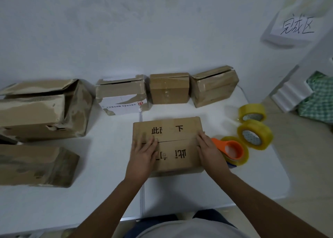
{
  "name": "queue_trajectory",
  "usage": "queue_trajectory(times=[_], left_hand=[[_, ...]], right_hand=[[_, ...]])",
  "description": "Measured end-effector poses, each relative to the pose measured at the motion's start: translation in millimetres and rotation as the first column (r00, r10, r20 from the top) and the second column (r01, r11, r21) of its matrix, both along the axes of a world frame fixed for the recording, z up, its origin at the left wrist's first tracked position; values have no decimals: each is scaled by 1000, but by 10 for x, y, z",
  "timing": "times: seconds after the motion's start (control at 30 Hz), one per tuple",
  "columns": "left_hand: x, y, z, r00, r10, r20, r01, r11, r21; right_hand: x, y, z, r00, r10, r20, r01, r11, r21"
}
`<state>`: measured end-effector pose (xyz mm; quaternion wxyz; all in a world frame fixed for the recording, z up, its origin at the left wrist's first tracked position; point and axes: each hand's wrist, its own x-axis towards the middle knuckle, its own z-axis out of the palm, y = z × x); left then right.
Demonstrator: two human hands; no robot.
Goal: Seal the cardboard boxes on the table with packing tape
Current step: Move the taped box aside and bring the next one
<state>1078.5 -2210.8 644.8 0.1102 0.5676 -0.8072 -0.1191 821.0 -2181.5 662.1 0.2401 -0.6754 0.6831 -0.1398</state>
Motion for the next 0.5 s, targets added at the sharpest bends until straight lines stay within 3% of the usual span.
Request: queue_trajectory(times=[0.1, 0.13, 0.2, 0.3, 0.4, 0.5], left_hand=[[-286, -64, -33, 995, -97, -21, 98, 992, 74], [-340, -67, -66, 994, -102, -24, 103, 993, 56], [-364, -60, -146, 994, -103, -38, 102, 995, -21], [-331, -43, -224, 992, -111, -62, 102, 986, -129], [-340, -63, -254, 989, -123, -86, 107, 980, -169], [-341, -52, -247, 986, -136, -98, 118, 979, -169]], right_hand=[[-73, 5, -24, 992, 36, -125, -58, 983, -174], [-122, 20, -48, 994, 40, -98, -57, 982, -178], [-232, 63, -30, 998, 17, 63, -9, 992, -122], [-527, 85, -183, 965, -210, 156, 224, 972, -78], [-864, 81, -502, 921, -388, 34, 383, 918, 107], [-991, 12, -752, 949, -311, -60, 316, 914, 254]])
